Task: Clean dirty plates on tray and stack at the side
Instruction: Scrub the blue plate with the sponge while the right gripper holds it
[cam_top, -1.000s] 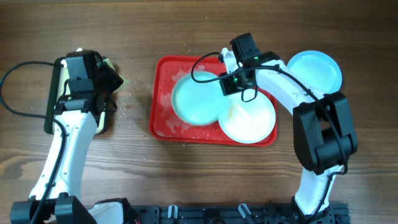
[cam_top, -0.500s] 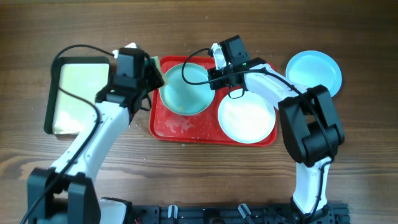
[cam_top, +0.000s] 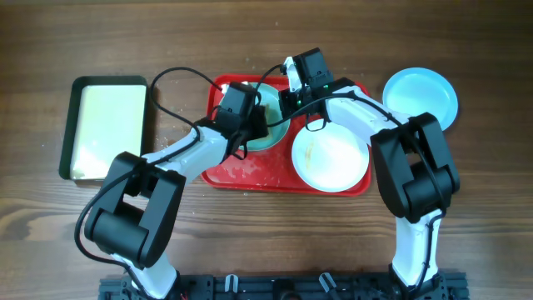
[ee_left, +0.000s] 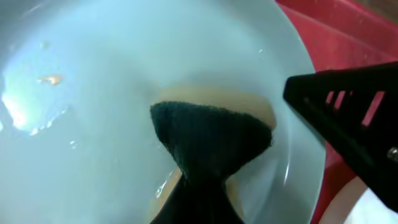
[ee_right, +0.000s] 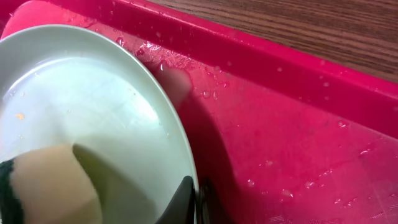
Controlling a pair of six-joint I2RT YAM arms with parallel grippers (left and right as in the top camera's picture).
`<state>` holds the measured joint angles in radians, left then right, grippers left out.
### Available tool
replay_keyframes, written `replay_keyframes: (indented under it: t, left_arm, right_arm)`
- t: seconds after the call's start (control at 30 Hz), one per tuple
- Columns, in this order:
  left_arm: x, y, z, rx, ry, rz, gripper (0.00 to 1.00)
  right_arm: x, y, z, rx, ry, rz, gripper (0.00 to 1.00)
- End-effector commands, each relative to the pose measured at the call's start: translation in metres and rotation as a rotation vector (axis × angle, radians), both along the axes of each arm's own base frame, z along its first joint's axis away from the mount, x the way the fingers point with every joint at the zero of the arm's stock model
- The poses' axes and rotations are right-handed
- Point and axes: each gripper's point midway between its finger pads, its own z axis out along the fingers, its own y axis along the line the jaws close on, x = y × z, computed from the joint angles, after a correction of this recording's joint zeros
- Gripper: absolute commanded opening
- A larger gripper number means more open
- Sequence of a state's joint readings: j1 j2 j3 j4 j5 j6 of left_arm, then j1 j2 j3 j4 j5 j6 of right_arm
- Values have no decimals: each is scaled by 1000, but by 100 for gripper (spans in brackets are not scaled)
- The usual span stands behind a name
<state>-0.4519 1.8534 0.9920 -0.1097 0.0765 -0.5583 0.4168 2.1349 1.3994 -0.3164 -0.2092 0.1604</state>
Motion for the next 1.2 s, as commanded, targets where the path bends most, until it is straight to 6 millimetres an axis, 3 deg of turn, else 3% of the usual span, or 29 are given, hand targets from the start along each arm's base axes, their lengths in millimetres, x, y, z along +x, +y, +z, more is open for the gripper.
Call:
replay_keyframes:
  t: [0.0,0.07,0.13,0.2,0.27,0.37,0.5,0.53,0.7,0.77,0.83,0.97,1.07,1.17]
  left_arm:
    - [-10,37,-22,201,42,53,4]
    - [-6,80,-22,389,15,155,4]
    - [-1,110,-14,541,-26,184,4]
    - [6,131,-1,640,-75,250,4]
    - [14,139,16,665,-135,301,4]
    - [32,119,28,532,-211,310,4]
    - [33,19,25,53,-165,6,4]
    - [32,11,24,4,-154,2,4]
    - [35,12,-6,10,-115,46,4]
    - [38,28,-17,87,-122,97,4]
    - [45,67,-21,273,-158,192,4]
    - [49,131,-3,540,-212,321,4]
    - [53,151,34,582,-282,408,4]
    - [56,151,96,508,-396,460,4]
  right_arm:
    - [0,-9,-12,-55,9,-24,4]
    - [-1,-10,-13,-58,12,-21,4]
    - [-2,-10,-13,-58,14,-21,4]
    - [-2,-10,-13,-59,15,-21,4]
    - [-2,-10,-13,-58,15,-21,4]
    - [-2,-10,-13,-58,15,-21,4]
    - [-2,-10,-14,-59,18,-22,4]
    - [-2,-10,-13,-59,17,-22,4]
    - [-2,-10,-13,-58,14,-22,4]
    - [-2,-10,-13,-58,16,-21,4]
    - [-2,-10,-14,-59,19,-21,4]
    - [-2,-10,-14,-60,18,-21,4]
    - [-2,-10,-14,-60,18,-20,4]
    - [-2,-10,-10,-68,0,6,4]
